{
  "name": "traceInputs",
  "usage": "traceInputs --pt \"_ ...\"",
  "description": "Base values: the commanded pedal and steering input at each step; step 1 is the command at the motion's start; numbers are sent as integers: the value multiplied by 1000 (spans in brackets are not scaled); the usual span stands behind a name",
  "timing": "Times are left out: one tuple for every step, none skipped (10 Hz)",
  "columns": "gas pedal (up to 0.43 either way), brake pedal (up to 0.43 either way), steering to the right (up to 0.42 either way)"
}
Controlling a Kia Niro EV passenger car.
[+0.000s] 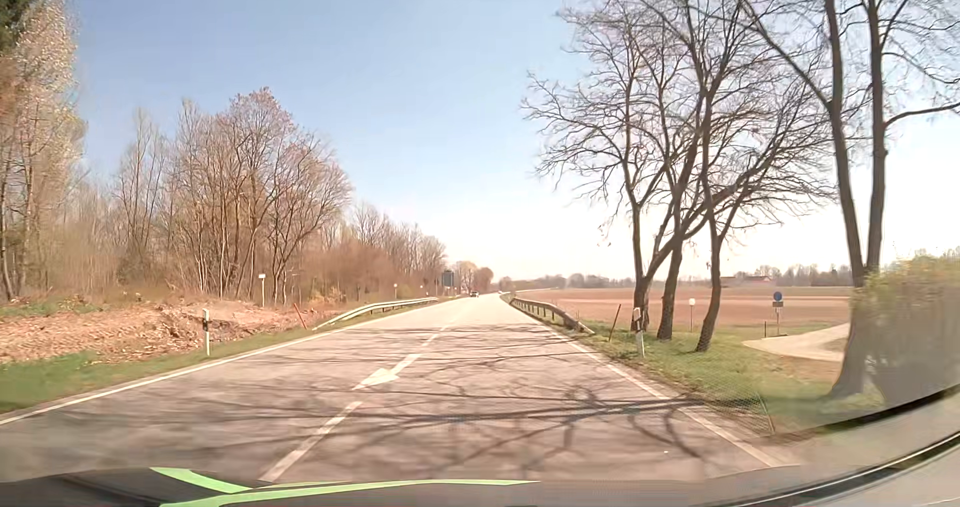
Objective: Follow the waypoints while adhering to traffic rules and regulations
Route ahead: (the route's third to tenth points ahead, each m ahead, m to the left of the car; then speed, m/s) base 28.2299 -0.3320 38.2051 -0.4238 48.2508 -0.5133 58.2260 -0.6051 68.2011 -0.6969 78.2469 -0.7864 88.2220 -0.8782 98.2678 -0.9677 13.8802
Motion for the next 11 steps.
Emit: traceInputs --pt "150 0 4" --pt "150 0 4" --pt "150 0 4" --pt "150 0 4" --pt "157 0 4" --pt "157 0 4" --pt "157 0 4" --pt "157 0 4" --pt "169 0 4" --pt "169 0 4" --pt "177 0 4"
